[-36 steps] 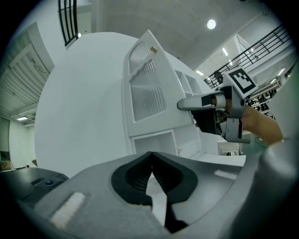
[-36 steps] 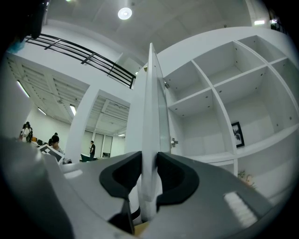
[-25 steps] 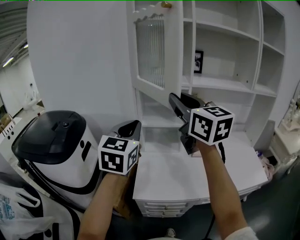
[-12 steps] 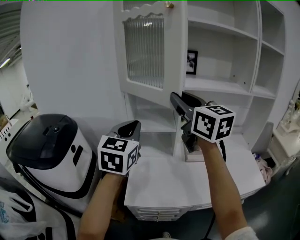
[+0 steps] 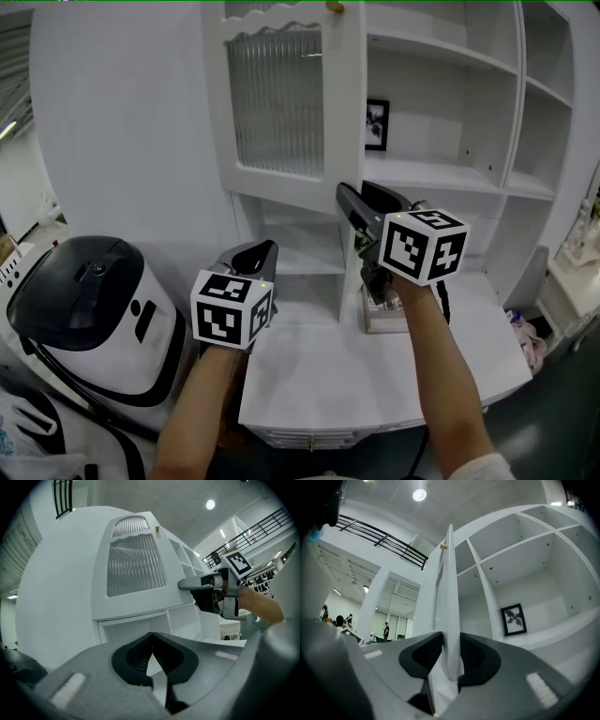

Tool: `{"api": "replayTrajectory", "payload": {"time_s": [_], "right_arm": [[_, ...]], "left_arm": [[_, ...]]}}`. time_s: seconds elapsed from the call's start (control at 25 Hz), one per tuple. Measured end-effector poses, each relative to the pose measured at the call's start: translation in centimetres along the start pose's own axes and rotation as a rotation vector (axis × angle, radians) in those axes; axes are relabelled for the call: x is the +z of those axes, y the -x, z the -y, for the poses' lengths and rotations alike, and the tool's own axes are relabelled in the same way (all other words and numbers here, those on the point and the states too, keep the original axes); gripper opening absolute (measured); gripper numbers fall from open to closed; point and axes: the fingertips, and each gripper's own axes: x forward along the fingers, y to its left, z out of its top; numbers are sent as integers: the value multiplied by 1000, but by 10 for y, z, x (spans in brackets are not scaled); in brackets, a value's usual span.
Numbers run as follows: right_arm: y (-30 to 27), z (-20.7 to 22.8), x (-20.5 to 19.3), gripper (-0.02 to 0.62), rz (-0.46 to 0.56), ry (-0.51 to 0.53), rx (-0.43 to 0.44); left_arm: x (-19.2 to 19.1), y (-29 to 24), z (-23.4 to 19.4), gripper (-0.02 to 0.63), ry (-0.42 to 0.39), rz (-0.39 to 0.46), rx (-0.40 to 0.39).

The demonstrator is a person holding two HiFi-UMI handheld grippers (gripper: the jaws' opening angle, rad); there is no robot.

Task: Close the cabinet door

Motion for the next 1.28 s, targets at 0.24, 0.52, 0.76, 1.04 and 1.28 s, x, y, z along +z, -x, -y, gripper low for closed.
{"api": "replayTrajectory", "payload": {"time_s": [0.24,0.52,0.76,1.04,1.28], "right_arm": [[-9,24,-2,134,1,30,-44],[-19,49,-2,143,2,67,-71],[-30,68,-3,176,0,79,-94],[-44,86,-5,183,-5,65,-81],[-55,98,-7,190,-13,50,-76]], "left_arm": [[4,-19,-1,0,-4,12,4],[6,-46,0,0,5,10,5],[6,-64,1,0,6,13,8],[9,-87,-1,0,9,19,15],[4,-99,-1,0,20,16,20]]}}
